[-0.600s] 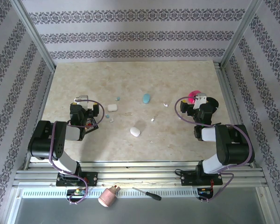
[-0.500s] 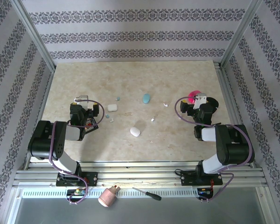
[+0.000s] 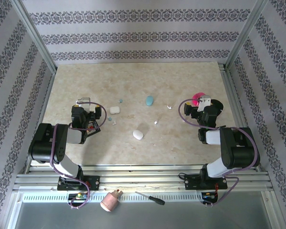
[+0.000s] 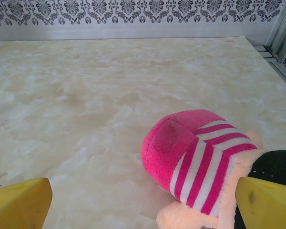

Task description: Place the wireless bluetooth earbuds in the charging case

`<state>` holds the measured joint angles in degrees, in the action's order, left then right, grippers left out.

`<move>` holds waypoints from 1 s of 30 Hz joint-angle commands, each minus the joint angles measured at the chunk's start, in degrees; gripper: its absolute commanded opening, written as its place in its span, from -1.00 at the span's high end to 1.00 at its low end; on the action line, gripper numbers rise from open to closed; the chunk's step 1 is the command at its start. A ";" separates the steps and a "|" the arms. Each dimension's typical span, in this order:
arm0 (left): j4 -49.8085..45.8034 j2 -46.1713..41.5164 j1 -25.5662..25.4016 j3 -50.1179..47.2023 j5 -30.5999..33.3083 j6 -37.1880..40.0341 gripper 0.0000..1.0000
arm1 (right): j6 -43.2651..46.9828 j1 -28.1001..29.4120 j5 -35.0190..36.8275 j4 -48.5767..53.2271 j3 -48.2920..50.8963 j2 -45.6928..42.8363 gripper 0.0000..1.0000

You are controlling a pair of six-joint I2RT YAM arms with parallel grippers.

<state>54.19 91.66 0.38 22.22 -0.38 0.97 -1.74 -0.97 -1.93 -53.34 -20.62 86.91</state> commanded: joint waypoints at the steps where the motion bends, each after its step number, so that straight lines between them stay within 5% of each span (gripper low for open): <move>1: -0.43 -0.49 -0.21 0.17 -0.83 -0.88 -0.99 | -0.58 0.52 -0.48 -0.22 -1.09 0.62 -0.97; 7: -0.68 -2.98 -0.58 -0.74 -1.43 0.06 -0.99 | 1.60 1.75 -2.06 6.85 -3.06 -3.95 -0.96; 16: -23.61 -21.09 -3.49 5.05 1.60 -2.01 -0.99 | -0.71 7.71 -5.02 28.99 -10.13 -16.63 -0.97; 24: -41.17 -27.82 -5.33 13.74 -7.22 -9.80 -0.99 | 7.39 26.09 -5.96 48.29 -17.54 -20.16 -0.97; 30: -46.41 -28.40 -5.43 16.21 -13.53 -15.60 -0.99 | 4.96 42.30 1.28 49.05 -17.08 -18.93 -0.97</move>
<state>15.05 64.01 -4.54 36.73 -9.02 -10.00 3.42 35.55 -5.54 -7.05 -37.69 67.88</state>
